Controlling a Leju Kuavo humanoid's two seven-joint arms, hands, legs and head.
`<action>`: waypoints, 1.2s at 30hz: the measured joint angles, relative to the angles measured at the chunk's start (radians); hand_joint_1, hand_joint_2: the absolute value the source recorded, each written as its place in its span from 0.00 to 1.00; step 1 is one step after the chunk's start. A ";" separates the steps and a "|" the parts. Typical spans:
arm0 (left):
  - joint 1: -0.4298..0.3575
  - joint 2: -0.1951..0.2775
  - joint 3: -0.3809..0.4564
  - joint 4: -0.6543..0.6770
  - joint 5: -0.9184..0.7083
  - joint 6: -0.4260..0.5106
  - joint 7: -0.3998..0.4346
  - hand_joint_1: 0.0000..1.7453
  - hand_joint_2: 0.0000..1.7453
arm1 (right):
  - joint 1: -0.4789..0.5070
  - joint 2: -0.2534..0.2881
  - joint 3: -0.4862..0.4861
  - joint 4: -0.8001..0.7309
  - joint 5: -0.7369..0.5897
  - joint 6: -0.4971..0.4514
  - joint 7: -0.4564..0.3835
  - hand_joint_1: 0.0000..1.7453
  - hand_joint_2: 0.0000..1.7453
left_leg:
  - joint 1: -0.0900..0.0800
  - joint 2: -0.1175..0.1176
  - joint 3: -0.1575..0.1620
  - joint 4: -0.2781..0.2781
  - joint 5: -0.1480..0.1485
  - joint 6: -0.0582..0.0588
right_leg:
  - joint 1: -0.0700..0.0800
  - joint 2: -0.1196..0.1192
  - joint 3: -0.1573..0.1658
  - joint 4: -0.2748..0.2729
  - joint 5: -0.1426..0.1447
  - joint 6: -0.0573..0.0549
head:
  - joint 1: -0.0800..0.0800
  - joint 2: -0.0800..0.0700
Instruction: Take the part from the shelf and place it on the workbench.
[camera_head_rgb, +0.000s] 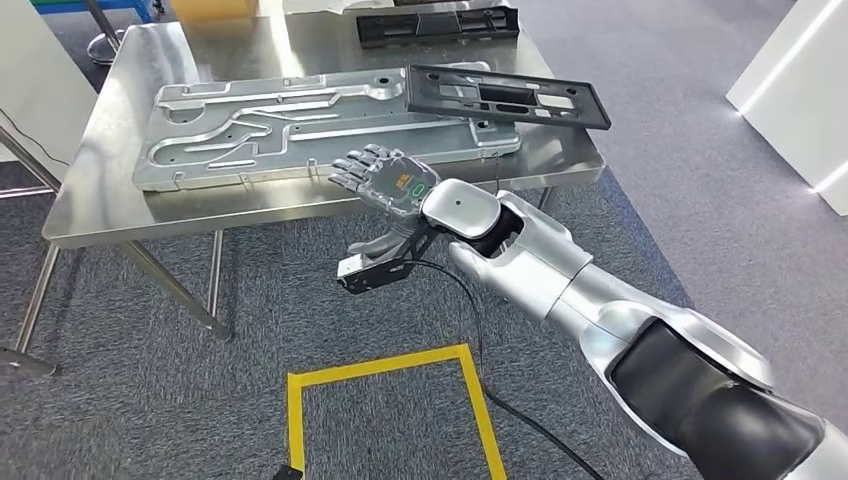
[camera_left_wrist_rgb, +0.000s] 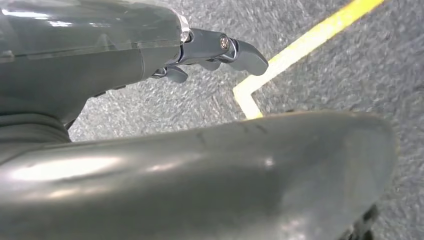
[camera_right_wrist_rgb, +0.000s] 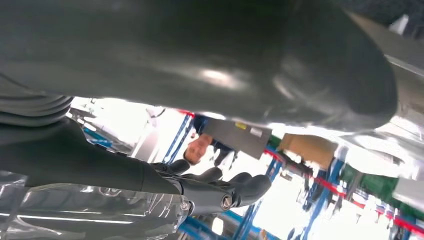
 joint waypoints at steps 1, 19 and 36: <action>0.000 -0.001 0.000 0.000 -0.002 -0.001 0.000 0.00 0.00 | -0.006 -0.002 -0.001 -0.004 -0.004 0.002 -0.001 0.00 0.00 | 0.002 0.000 -0.003 -0.004 0.012 -0.005 | 0.006 0.000 0.031 -0.051 -0.014 -0.006 | 0.000 0.000; 0.009 0.007 0.000 -0.004 -0.001 0.000 -0.006 0.00 0.00 | -0.012 -0.031 0.012 -0.025 -0.044 0.010 -0.001 0.00 0.00 | 0.014 0.000 0.183 -0.015 -0.166 -0.013 | -0.009 -0.011 -0.167 -0.065 0.184 0.024 | 0.000 0.000; 0.011 0.006 0.000 -0.004 0.001 -0.002 -0.007 0.00 0.00 | 0.003 -0.046 0.013 -0.026 -0.053 -0.006 0.002 0.00 0.00 | 0.017 0.004 -0.005 0.009 -0.039 -0.038 | -0.013 -0.003 0.006 -0.097 0.038 -0.009 | 0.000 0.000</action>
